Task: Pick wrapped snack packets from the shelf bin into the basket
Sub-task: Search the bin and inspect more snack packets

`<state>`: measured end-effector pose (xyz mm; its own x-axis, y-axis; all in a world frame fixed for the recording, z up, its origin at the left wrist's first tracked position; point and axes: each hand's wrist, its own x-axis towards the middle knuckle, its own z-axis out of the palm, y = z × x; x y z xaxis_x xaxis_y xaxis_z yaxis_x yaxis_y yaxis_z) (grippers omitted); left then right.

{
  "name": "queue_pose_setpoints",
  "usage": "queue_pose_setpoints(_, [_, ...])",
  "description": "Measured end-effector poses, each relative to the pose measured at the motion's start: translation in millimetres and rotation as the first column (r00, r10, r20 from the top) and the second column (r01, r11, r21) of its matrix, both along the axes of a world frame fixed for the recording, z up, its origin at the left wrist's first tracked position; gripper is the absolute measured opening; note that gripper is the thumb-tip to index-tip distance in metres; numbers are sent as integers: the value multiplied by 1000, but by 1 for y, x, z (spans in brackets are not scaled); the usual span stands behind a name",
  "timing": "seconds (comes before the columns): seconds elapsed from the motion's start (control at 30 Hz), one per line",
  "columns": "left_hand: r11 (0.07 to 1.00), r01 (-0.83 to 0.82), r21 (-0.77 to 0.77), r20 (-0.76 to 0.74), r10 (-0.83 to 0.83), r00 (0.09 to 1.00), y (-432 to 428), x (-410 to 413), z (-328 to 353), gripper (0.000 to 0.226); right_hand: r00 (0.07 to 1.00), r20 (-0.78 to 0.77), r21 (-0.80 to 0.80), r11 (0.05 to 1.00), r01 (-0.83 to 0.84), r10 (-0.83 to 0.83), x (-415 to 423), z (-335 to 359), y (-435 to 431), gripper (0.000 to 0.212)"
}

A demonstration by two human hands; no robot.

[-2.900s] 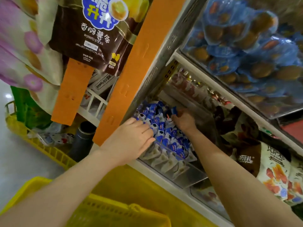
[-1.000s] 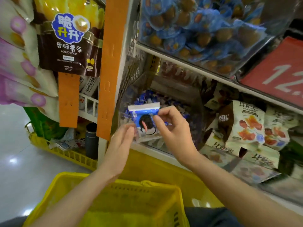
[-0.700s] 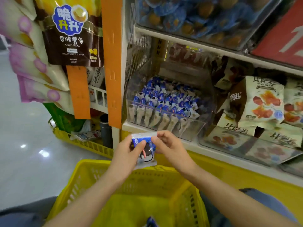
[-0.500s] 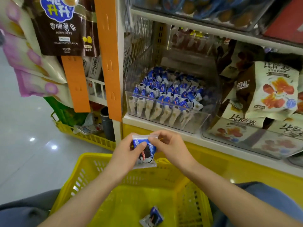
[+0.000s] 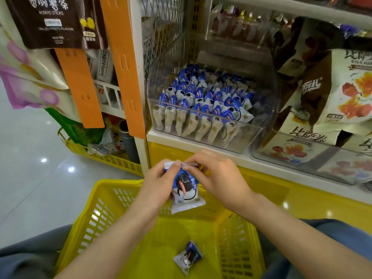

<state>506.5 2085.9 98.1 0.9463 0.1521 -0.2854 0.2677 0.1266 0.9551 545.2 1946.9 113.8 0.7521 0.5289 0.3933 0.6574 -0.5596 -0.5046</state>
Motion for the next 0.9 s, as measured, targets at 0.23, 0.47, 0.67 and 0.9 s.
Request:
queue_pose_setpoints(0.23, [996, 86, 5, -10, -86, 996, 2, -6, 2, 34, 838, -519, 410, 810, 419, -171, 7, -3, 3, 16])
queue_pose_setpoints(0.47, [978, -183, 94, 90, 175, 980, 14, -4, -4, 6, 566, -821, 209, 882, 422, -76, 8, -8, 4, 32])
queue_pose_setpoints(0.67, [886, -223, 407, 296, 103, 950, 24, -3, -8, 19, 815, -541, -198, 973, 114, -206, -3, -19, 1, 62])
queue_pose_setpoints(0.9, [721, -114, 684, 383, -222, 897, 17, -12, -6, 14, 934, -358, 89, 995, 54, -18, -6, -12, 9, 18])
